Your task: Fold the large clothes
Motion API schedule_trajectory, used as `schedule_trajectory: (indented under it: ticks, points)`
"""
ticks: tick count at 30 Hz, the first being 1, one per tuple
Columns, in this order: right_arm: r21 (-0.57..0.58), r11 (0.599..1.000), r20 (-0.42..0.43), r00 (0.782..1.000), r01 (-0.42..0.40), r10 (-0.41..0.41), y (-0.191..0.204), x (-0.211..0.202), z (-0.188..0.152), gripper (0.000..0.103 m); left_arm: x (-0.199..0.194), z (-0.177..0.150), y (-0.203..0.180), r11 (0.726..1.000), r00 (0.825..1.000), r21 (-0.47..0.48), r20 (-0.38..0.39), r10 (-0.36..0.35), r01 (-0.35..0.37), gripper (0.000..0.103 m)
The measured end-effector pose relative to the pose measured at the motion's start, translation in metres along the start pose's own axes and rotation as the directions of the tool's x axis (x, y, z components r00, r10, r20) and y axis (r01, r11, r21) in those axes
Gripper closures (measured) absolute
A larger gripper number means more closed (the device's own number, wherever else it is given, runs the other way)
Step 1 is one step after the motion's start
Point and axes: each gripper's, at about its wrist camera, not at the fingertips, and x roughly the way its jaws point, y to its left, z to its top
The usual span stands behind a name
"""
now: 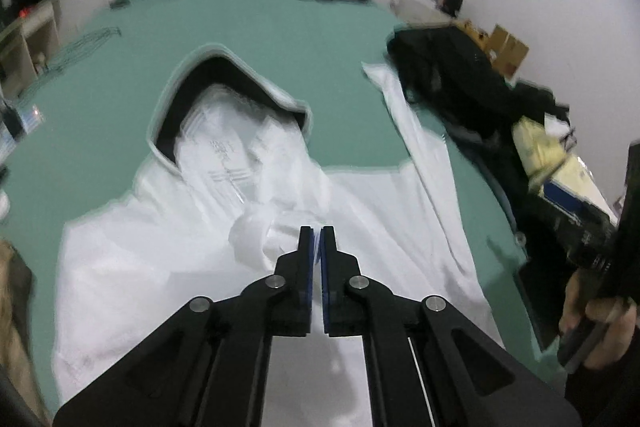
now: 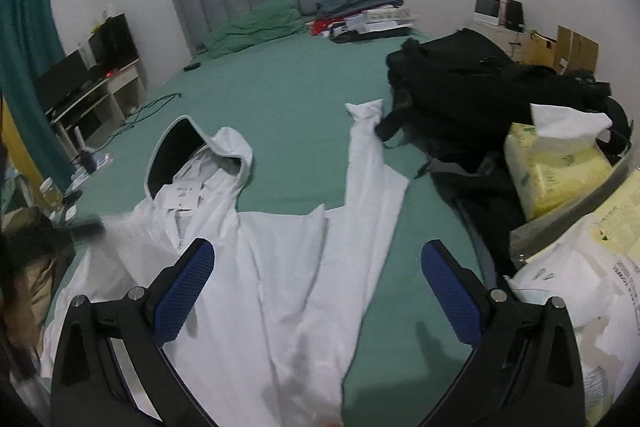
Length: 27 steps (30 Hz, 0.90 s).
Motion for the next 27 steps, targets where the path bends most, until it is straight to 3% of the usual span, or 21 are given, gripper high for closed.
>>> schedule_trajectory:
  ticks: [1,3,5,8,12,20,25,27]
  points:
    - [0.002,1.0,-0.008,1.0,0.002,-0.002,-0.002,0.002,0.0,0.001,0.009,-0.01,-0.001,1.0,0.999,-0.016,-0.037,-0.013,0.013,0.098]
    - [0.0,1.0,-0.023,1.0,-0.012,0.012,-0.002,0.003,-0.001,0.001,0.016,-0.022,-0.003,0.999,0.997,-0.025,-0.072,-0.034,0.033,0.076]
    - [-0.011,1.0,-0.036,0.999,-0.023,0.022,-0.001,0.006,-0.004,0.001,0.014,-0.033,0.004,0.999,0.996,-0.034,-0.077,-0.034,0.031,0.064]
    - [-0.035,0.999,-0.062,0.997,-0.038,0.036,0.008,0.014,-0.008,0.001,0.004,-0.038,0.024,0.998,0.998,-0.057,-0.062,-0.003,-0.001,0.063]
    - [-0.075,0.995,-0.106,0.992,-0.072,0.064,0.03,0.03,-0.017,0.002,-0.022,-0.041,0.074,0.989,0.997,-0.127,-0.002,0.083,-0.082,0.055]
    - [-0.089,0.984,-0.259,0.958,-0.153,0.125,0.071,0.08,-0.043,0.047,-0.039,-0.064,0.183,0.943,0.966,-0.211,-0.016,0.259,-0.257,0.055]
    - [-0.056,0.975,-0.351,0.919,-0.214,0.182,0.091,0.112,-0.067,0.051,-0.042,-0.08,0.241,0.93,0.95,-0.197,-0.018,0.313,-0.31,0.055]
    - [-0.057,0.971,-0.376,0.906,-0.231,0.193,0.1,0.12,-0.073,0.051,-0.038,-0.083,0.259,0.932,0.953,-0.205,-0.018,0.302,-0.3,0.055]
